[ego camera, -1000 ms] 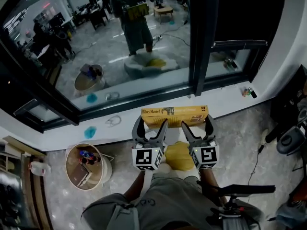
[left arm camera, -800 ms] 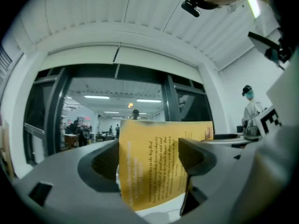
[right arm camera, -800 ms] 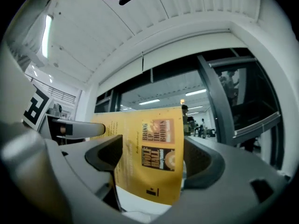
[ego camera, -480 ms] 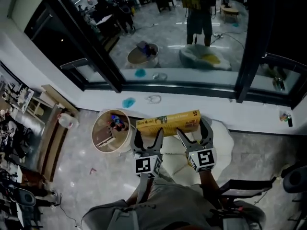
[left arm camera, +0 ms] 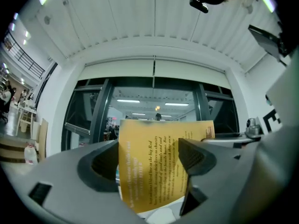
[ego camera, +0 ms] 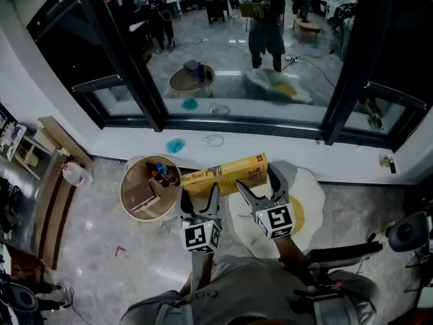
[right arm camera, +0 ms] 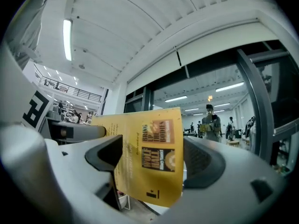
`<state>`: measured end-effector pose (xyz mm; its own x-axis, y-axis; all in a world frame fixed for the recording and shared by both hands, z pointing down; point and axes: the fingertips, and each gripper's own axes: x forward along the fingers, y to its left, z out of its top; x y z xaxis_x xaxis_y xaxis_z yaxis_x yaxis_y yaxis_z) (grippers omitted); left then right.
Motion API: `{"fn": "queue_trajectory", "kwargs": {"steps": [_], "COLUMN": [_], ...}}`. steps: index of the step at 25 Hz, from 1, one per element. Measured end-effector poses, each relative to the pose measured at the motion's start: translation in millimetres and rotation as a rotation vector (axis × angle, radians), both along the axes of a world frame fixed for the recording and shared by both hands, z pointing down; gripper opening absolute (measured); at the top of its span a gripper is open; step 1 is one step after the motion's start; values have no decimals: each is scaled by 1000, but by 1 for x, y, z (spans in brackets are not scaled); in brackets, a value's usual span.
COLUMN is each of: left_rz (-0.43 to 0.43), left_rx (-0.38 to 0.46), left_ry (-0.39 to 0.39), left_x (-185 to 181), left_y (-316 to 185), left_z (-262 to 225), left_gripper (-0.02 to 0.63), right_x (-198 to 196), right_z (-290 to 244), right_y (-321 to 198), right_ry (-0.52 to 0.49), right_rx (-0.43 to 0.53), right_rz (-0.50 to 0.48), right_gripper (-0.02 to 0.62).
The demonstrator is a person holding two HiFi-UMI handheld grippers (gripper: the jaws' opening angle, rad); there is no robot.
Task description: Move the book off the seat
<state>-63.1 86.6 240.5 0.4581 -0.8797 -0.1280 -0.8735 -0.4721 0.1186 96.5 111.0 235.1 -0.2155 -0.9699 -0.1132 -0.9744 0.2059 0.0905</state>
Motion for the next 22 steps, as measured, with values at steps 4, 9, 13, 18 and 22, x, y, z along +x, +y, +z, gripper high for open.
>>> {"fn": "queue_trajectory", "kwargs": {"steps": [4,9,13,18,22], "left_rz": [-4,-34,-104,-183,-235], "left_rx": [-45,-94,-150,-142,-122], "left_ry": [36,59,75,87,71], "left_x": [-74,-148,-209,-253,-278], "left_y": [-13,-17,-19,-49,-81], "left_z": [24,57,80,87,80], "left_gripper": [387,387,387,385,385], "right_x": [-74,-146,-206,-252,-277], "right_z": [18,52,74,74,71], "right_y": [-17,-33,-47,-88,-128], "right_ry": [35,35,56,89,63], "right_rx": [-43,-110,-163,-157,-146], "right_rz": [-1,-32,-104,-183,-235], "right_gripper": [403,403,403,403,403]}}
